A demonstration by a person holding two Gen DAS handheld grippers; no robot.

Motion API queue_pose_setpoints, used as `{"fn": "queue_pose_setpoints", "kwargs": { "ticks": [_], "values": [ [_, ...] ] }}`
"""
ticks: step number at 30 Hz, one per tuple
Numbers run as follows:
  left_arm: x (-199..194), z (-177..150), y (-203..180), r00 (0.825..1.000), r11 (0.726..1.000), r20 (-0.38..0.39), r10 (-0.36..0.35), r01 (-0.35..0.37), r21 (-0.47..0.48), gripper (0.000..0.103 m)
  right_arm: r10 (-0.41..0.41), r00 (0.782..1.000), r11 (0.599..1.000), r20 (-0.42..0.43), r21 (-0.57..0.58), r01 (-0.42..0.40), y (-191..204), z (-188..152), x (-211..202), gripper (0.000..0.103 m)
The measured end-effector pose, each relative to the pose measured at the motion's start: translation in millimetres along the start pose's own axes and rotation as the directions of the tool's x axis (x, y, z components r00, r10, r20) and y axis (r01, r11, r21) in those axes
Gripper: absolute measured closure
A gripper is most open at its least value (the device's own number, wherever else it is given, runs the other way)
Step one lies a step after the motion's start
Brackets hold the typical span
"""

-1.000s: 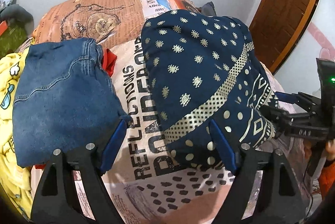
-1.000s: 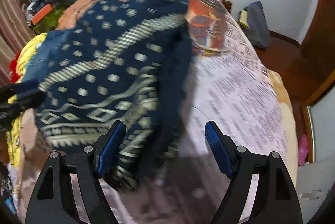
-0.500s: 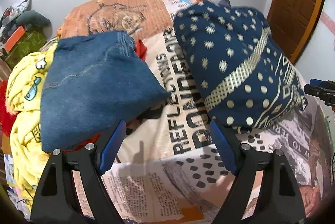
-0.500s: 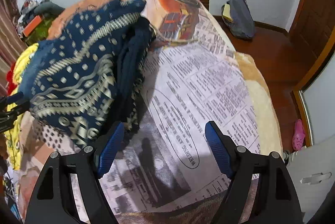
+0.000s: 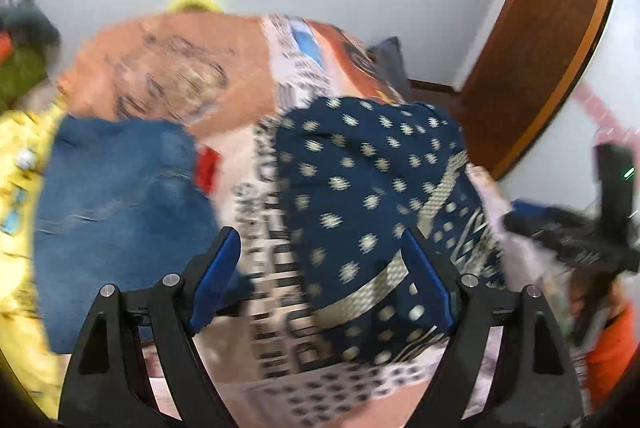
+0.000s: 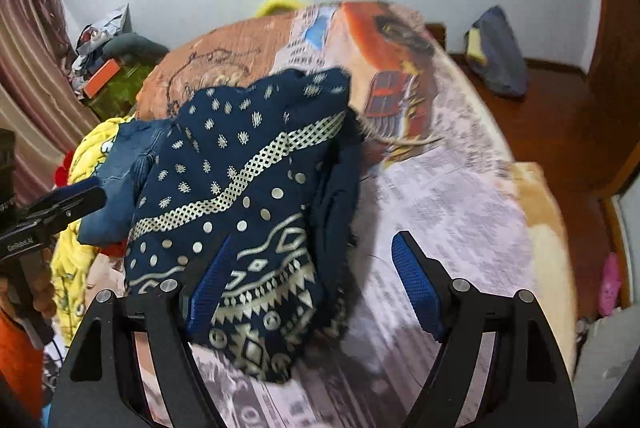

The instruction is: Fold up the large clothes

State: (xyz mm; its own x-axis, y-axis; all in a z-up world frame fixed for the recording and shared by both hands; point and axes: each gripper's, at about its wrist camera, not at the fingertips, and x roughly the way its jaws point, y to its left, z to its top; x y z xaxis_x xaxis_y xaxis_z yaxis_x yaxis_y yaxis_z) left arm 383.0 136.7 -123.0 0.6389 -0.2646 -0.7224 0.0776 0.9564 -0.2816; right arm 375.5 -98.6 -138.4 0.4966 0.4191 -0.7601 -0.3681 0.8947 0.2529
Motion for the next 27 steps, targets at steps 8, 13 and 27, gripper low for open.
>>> {"fn": "queue_pose_setpoints", "kwargs": {
  "ticks": [8, 13, 27],
  "values": [
    [77.1, 2.5, 20.2, 0.971, 0.969, -0.149, -0.187, 0.158, -0.188, 0.021, 0.137, 0.981, 0.985, -0.138, 0.122, -0.121, -15.4, 7.5, 62.9, 0.026],
    [99.4, 4.5, 25.4, 0.955, 0.941, -0.155, -0.254, 0.207, -0.266, 0.019, 0.237, 0.961, 0.959, -0.142, 0.192, -0.208, -26.9, 15.2, 80.7, 0.024],
    [115.8, 12.1, 23.8, 0.941, 0.920, -0.164, -0.296, 0.236, -0.312, 0.039, 0.358, 0.923, 0.914, -0.143, 0.254, -0.315, -24.7, 14.1, 82.6, 0.050]
  ]
}}
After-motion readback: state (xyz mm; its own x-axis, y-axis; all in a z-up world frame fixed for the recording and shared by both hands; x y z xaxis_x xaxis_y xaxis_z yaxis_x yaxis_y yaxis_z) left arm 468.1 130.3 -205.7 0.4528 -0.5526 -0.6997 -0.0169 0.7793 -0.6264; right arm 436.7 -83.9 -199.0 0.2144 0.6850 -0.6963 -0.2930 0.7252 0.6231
